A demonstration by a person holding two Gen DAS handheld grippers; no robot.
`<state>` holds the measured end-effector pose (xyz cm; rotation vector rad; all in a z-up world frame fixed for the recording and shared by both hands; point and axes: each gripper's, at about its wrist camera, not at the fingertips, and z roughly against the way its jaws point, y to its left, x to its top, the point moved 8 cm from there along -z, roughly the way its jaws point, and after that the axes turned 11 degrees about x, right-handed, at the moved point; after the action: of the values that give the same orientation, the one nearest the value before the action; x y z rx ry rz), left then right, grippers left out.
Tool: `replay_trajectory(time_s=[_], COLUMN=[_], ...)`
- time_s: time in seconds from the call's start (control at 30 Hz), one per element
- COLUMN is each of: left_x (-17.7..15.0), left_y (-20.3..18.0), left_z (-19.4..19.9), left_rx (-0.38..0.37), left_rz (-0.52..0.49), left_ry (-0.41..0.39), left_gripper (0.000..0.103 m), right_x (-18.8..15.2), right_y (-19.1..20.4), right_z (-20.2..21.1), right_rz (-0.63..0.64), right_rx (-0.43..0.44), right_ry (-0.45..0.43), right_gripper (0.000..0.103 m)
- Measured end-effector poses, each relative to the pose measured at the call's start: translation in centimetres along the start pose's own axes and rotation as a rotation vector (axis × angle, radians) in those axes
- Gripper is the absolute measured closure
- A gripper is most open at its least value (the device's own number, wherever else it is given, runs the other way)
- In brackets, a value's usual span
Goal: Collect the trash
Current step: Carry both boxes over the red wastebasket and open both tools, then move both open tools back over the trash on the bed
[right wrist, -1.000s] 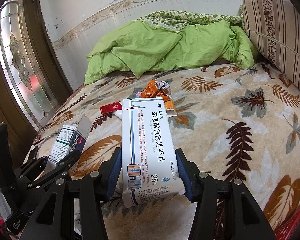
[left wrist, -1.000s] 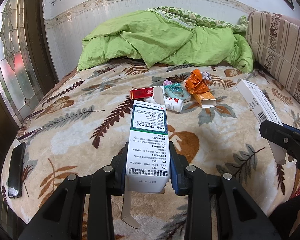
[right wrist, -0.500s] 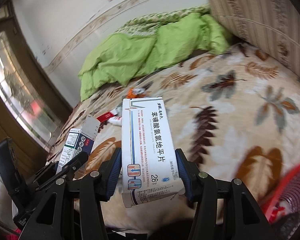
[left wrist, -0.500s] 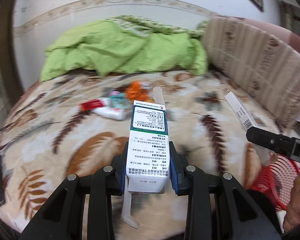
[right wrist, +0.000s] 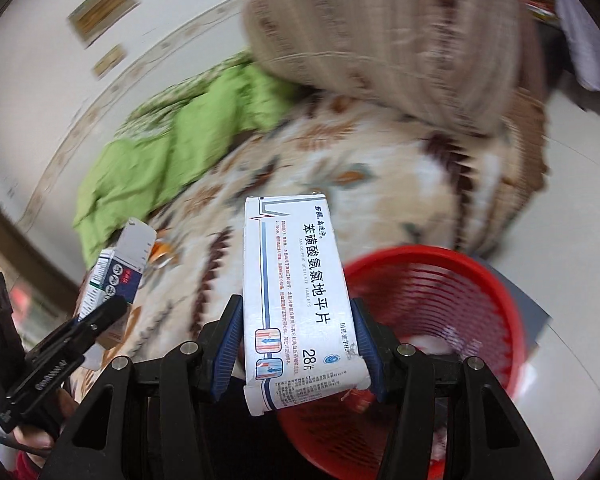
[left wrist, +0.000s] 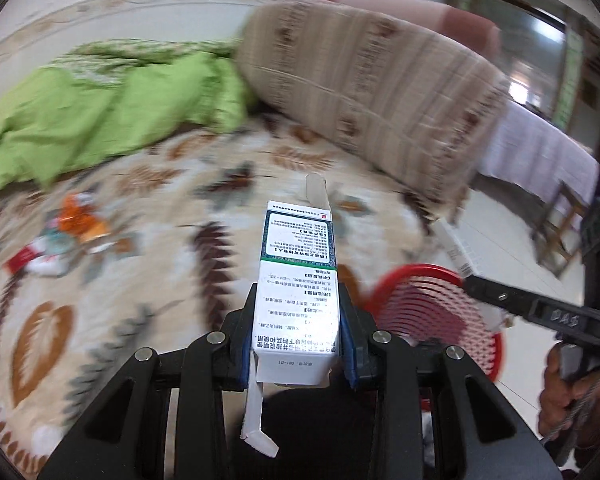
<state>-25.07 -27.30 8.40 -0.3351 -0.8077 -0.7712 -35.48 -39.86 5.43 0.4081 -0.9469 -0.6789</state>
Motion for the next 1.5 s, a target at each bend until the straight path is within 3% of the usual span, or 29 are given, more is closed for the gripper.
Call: replay_trajectory(time_s=[0.23, 0.27, 0.3, 0.33, 0.53, 0.8, 1.23, 1.5], left_x=[-0.2, -0.4, -0.7, -0.8, -1.0, -0.3, -1.3, -3.2], left_y=[-7.7, -8.6, -9.2, -9.5, -8.3, -1.7, 13.3, 23.9], left_z=[-2.4, -2.9, -3.4, -3.6, -2.9, -1.1, 0.4, 0.2], left_rx=[-0.154, -0.170, -0.176, -0.178, -0.161, -0.043, 0.184, 0.387], left_rz=[-0.076, -0.087, -0.092, -0.089, -0.078, 0.000, 0.207, 0.345], left_ry=[0.096, 0.115, 0.131, 0.140, 0.122, 0.062, 0.028, 0.019], left_gripper=[0.070, 0.068, 0.056, 0.046, 0.045, 0.040, 0.040, 0.040], right_x=[-0.2, -0.3, -0.3, -0.3, 0.3, 1.1, 0.8, 0.6], right_y=[-4.8, -5.1, -5.5, -5.7, -5.8, -1.4, 10.8, 18.3], right_z=[2.7, 2.9, 3.1, 3.1, 3.4, 0.7, -8.4, -15.4], right_rz=[-0.116, -0.126, -0.136, -0.138, -0.120, -0.037, 0.191, 0.300], right_rx=[-0.058, -0.056, -0.058, -0.065, -0.083, -0.004, 0.182, 0.272], right_ry=[-0.036, -0.039, -0.045, -0.044, -0.059, -0.032, 0.129, 0.199], right_gripper=[0.045, 0.045, 0.045, 0.044, 0.042, 0.042, 0.042, 0.035])
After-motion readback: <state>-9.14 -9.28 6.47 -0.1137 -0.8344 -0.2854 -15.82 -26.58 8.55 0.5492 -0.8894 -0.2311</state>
